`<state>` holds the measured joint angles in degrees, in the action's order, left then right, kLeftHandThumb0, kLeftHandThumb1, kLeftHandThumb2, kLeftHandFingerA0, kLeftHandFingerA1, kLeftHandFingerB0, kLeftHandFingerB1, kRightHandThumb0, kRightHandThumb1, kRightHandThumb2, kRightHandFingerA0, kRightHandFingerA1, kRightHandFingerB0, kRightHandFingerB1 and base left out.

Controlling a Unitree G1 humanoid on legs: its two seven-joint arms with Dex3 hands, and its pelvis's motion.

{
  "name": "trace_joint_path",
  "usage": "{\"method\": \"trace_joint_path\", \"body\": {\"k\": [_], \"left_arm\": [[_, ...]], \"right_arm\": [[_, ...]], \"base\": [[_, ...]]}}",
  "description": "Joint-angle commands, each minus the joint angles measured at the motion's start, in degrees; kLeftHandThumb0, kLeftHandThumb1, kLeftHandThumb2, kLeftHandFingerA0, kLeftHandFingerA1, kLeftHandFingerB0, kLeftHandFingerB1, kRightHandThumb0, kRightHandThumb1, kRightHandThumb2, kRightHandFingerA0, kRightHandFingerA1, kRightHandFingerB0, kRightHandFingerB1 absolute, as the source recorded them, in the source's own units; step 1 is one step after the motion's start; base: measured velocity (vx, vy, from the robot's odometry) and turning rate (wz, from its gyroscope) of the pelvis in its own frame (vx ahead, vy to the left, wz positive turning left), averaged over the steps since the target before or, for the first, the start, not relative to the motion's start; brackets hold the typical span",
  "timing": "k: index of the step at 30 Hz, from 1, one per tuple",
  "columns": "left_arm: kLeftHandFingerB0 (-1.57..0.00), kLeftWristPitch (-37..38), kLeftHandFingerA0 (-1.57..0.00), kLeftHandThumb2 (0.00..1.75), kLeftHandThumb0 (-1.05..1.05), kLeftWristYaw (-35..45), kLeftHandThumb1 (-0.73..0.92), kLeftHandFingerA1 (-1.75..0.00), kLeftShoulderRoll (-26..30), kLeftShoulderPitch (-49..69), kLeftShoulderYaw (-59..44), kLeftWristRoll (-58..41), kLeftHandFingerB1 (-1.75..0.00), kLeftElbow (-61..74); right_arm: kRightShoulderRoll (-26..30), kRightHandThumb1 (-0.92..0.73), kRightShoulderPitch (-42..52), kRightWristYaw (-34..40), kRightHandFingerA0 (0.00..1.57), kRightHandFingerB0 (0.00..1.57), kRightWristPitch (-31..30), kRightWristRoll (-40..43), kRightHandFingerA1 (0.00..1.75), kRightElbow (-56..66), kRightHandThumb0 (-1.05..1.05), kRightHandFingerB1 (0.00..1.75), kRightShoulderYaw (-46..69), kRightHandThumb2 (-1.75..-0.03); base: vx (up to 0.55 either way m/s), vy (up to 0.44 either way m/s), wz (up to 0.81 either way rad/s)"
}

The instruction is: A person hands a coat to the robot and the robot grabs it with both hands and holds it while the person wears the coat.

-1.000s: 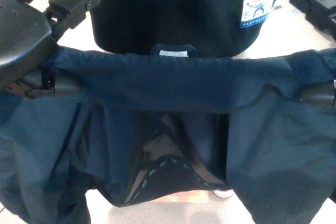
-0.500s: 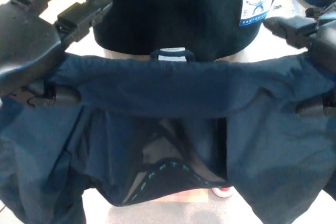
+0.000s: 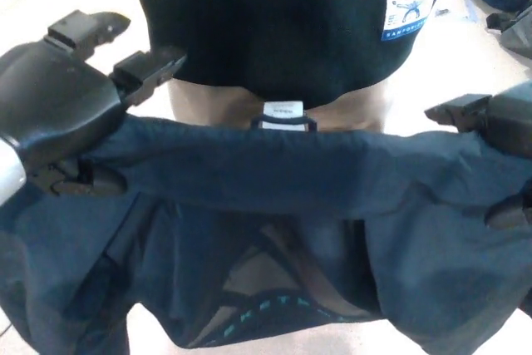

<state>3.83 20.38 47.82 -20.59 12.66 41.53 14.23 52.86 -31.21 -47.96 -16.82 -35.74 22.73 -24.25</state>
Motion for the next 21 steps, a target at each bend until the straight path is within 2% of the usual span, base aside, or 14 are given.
{"method": "trace_joint_path", "body": {"k": [1, 2, 3, 4, 6, 7, 8, 9, 10, 11, 14, 16, 17, 21], "left_arm": [[-0.13, -2.42, -0.98, 0.62, -0.36, -2.47, 0.75, -0.94, 1.16, 3.74, -1.02, 6.10, -0.26, -5.71], [-0.18, -0.86, -0.86, 0.64, -0.18, -5.83, 0.69, -1.43, 1.05, 3.95, -1.38, 6.33, -0.29, -7.01], [-0.18, -0.31, -0.86, 0.64, -0.18, -6.92, 0.69, -1.43, 1.00, 3.99, -1.51, 6.31, -0.29, -7.49], [-0.32, 0.15, -0.83, 0.61, -0.12, -8.89, 0.71, -1.48, 0.80, 3.67, -1.64, 6.55, -0.32, -8.91], [-0.45, 1.69, -0.87, 0.66, -0.18, -13.33, 0.67, -1.38, 0.21, 3.52, -2.07, 6.43, -0.39, -11.08], [-0.79, 3.03, -0.80, 0.61, -0.22, -18.30, 0.64, -1.37, 0.18, 3.32, -1.84, 7.93, -0.57, -12.92], [-0.79, 4.52, -0.80, 0.61, -0.22, -24.04, 0.64, -1.37, 0.21, 3.06, -1.50, 9.84, -0.57, -15.02], [-0.80, 4.84, -0.79, 0.59, -0.22, -27.08, 0.65, -1.42, -0.18, 3.13, -1.76, 10.17, -0.64, -16.15], [-0.75, 5.04, -0.78, 0.60, -0.21, -30.20, 0.62, -1.51, -0.50, 2.95, -1.75, 10.80, -0.80, -17.31], [-0.78, 5.65, -0.89, 0.58, -0.22, -35.62, 0.62, -1.50, -1.07, 2.48, -1.61, 11.78, -0.59, -19.39], [-0.74, 7.16, -0.90, 0.61, -0.24, -45.43, 0.62, -1.60, -1.97, 1.52, -1.45, 12.95, -0.60, -23.35], [-0.73, 8.33, -0.90, 0.61, -0.24, -49.16, 0.61, -1.60, -2.16, 1.10, -1.35, 13.00, -0.62, -24.98], [-0.72, 8.31, -0.90, 0.63, -0.30, -52.37, 0.60, -1.60, -2.69, 0.91, -1.37, 13.43, -0.68, -25.83], [-0.74, 9.50, -0.90, 0.57, -0.22, -56.83, 0.59, -1.61, -3.87, 0.80, -1.56, 13.25, -0.69, -26.68]], "right_arm": [[3.34, -0.72, 5.50, 7.15, 0.83, 0.33, 3.34, -12.18, 1.40, -3.59, -0.29, 0.36, 0.28, -0.63], [2.45, -0.66, 6.85, 14.27, 0.79, 0.38, 6.04, -12.15, 1.53, -5.73, -0.18, 0.39, 1.42, -0.62], [2.06, -0.66, 7.36, 16.76, 0.79, 0.38, 7.09, -12.22, 1.53, -6.56, -0.18, 0.39, 1.90, -0.62], [1.54, -0.66, 7.42, 20.33, 0.70, 0.38, 8.86, -11.69, 1.52, -8.41, -0.14, 0.38, 2.60, -0.59], [0.89, -0.67, 7.64, 24.50, 0.70, 0.41, 10.87, -11.02, 1.46, -10.46, -0.16, 0.38, 3.48, -0.59], [0.01, -0.69, 8.04, 27.25, 0.76, 0.66, 11.76, -10.11, 1.50, -11.33, -0.18, 0.53, 4.49, -0.63], [-1.03, -0.69, 8.49, 30.34, 0.76, 0.66, 12.69, -9.03, 1.50, -12.24, -0.18, 0.53, 5.65, -0.63], [-2.01, -0.63, 8.56, 34.04, 0.79, 0.66, 14.40, -8.37, 1.48, -13.62, -0.26, 0.92, 6.43, -0.66], [-2.70, -0.70, 8.62, 37.30, 0.71, 0.54, 16.22, -7.87, 1.64, -14.90, -0.15, 1.34, 7.11, -0.55], [-3.70, -0.73, 8.76, 41.12, 0.70, 0.50, 18.27, -7.01, 1.69, -16.38, -0.08, 1.42, 8.22, -0.55], [-5.63, -0.70, 8.73, 48.76, 0.69, 0.49, 21.23, -7.02, 1.69, -18.78, -0.07, 1.28, 9.75, -0.54], [-7.05, -0.71, 8.83, 51.83, 0.74, 0.49, 21.97, -6.78, 1.72, -19.46, -0.05, 1.36, 10.65, -0.55], [-8.59, -0.54, 8.78, 55.79, 1.11, 0.65, 21.72, -7.74, 1.43, -19.62, -0.13, 1.11, 10.99, -0.81], [-10.79, -0.53, 8.96, 61.67, 1.17, 0.66, 23.59, -7.78, 1.45, -20.63, -0.07, 1.11, 11.94, -0.80]], "base": [[0.00, 0.000, 0.00], [0.00, 0.000, 0.00], [0.00, 0.000, 0.00], [0.00, 0.000, 0.00], [0.00, 0.000, 0.00], [0.00, 0.000, 0.00], [0.00, 0.000, 0.00], [0.00, 0.000, 0.00], [0.00, 0.000, 0.00], [0.00, 0.000, 0.00], [0.00, 0.000, 0.00], [0.00, 0.000, 0.00], [0.00, 0.000, 0.00], [0.00, 0.000, 0.00]]}}
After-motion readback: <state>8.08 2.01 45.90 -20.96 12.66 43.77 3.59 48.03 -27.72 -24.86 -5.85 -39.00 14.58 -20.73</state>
